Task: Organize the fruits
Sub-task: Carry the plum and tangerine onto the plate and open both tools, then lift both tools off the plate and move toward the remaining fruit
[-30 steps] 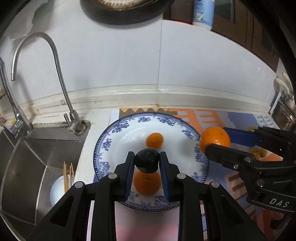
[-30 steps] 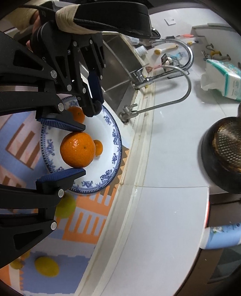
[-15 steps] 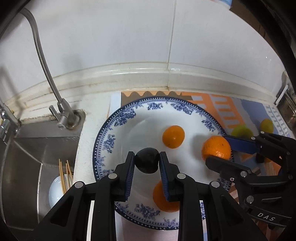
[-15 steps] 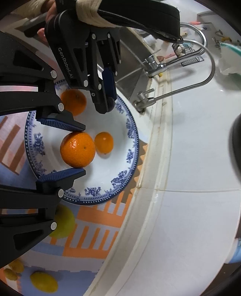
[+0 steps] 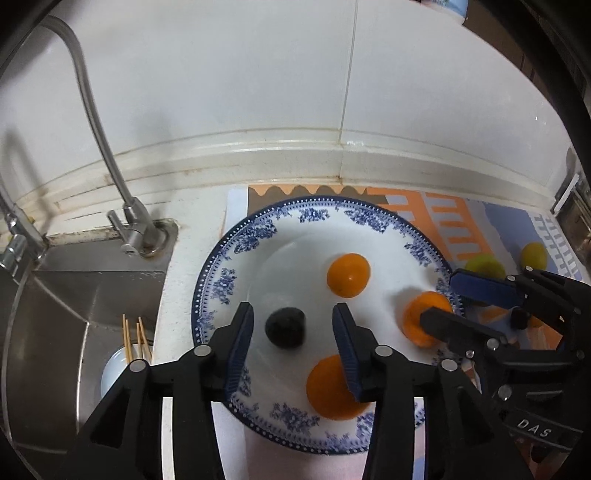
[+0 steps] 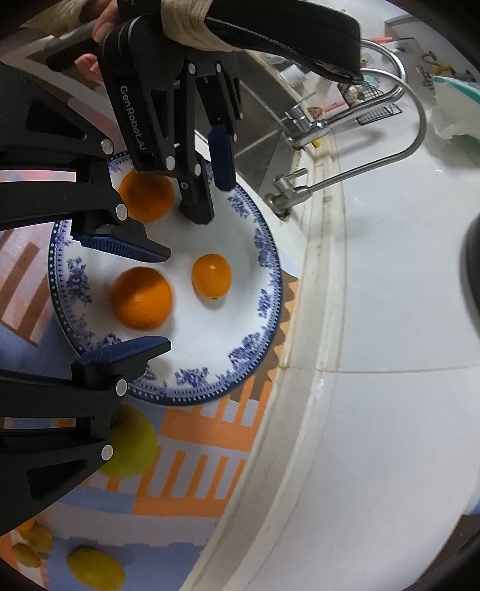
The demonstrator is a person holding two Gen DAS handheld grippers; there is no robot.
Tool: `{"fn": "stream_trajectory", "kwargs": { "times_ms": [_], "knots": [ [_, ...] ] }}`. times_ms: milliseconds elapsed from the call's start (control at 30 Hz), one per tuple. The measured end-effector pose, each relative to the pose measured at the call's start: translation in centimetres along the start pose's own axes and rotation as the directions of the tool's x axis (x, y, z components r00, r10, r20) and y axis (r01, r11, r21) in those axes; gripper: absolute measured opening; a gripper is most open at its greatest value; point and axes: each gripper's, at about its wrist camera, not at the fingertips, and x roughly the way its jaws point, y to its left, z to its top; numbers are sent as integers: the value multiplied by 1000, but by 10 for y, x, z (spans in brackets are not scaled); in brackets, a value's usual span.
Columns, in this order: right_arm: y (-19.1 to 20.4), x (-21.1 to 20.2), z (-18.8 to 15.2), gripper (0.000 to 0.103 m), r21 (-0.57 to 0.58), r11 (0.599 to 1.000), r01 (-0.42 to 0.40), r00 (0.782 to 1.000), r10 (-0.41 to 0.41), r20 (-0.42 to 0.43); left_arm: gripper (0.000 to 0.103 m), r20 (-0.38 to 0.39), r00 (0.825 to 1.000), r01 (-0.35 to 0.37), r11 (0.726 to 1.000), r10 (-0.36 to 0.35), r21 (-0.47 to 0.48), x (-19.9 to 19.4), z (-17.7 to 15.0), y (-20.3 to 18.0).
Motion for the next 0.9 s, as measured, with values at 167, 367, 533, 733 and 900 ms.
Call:
{"fn": "stream_trajectory", "kwargs": {
  "times_ms": [167,367,533,733,900],
  "knots": [
    [-1,-22,2,43,5,1000,14,999,-14,50,48,53,999,1,1000,0,-16,-25,-2,-7],
    [-8,-58,3,49,24,999,41,991,-44,127,57,134,991,-9,1000,10,-7,-62,-4,-25],
    [-13,-89,1,49,34,997,67,980,-72,183,64,184,983,5,1000,-6,4,-86,-8,-44],
    [-27,-126,-9,57,64,992,108,963,-121,241,73,252,967,17,1000,-22,23,-109,-9,-70],
    [-41,-151,-19,57,101,986,134,950,-157,268,75,271,961,38,998,-50,49,-119,-10,-92]
  ]
}}
